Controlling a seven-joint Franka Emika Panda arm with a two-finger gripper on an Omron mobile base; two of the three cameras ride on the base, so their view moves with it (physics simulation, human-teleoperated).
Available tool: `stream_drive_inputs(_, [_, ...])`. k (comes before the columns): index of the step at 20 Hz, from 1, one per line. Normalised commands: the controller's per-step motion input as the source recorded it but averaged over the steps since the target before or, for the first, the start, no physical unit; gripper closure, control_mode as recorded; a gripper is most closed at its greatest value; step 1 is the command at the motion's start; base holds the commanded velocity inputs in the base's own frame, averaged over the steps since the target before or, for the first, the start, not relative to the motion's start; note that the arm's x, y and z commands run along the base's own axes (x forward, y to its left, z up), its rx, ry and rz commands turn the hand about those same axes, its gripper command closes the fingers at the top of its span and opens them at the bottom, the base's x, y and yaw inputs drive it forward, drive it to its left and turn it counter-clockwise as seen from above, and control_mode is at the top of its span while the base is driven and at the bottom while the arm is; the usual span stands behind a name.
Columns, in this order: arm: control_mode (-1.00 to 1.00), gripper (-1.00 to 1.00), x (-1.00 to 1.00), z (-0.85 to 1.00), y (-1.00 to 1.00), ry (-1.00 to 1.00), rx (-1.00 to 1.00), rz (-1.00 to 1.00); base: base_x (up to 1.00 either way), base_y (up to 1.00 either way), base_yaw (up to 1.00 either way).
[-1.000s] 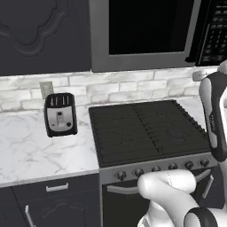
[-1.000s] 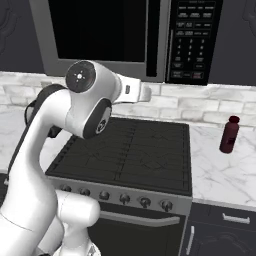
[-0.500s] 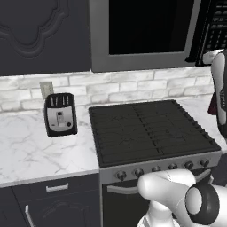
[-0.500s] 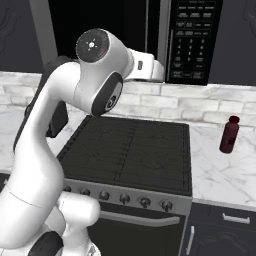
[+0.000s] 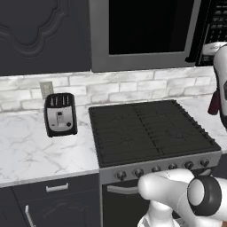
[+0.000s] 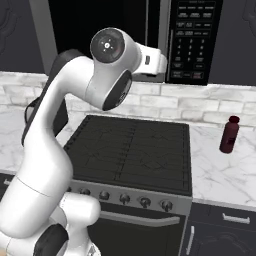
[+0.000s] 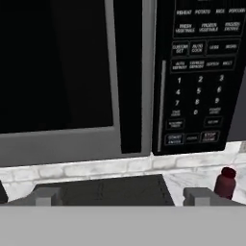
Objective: Open the microwave door.
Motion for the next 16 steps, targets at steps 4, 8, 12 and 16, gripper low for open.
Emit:
stream_drive_inputs(4, [-1.00,-1.00,0.63,0.00,0.00,-0.13,0.11,0.08,0.00,0.00,0.00])
stream_drive_inputs(8, [-1.00,-1.00,0.68,0.00,0.00,-0.01,0.07,0.12,0.00,0.00,0.00])
stream_drive_inputs(12, [-1.00,-1.00,0.64,0.00,-0.11,0.00,0.06,0.14,0.00,0.00,0.00])
stream_drive_inputs(16, [-1.00,-1.00,0.59,0.00,-0.19,0.00,0.06,0.14,0.00,0.00,0.00])
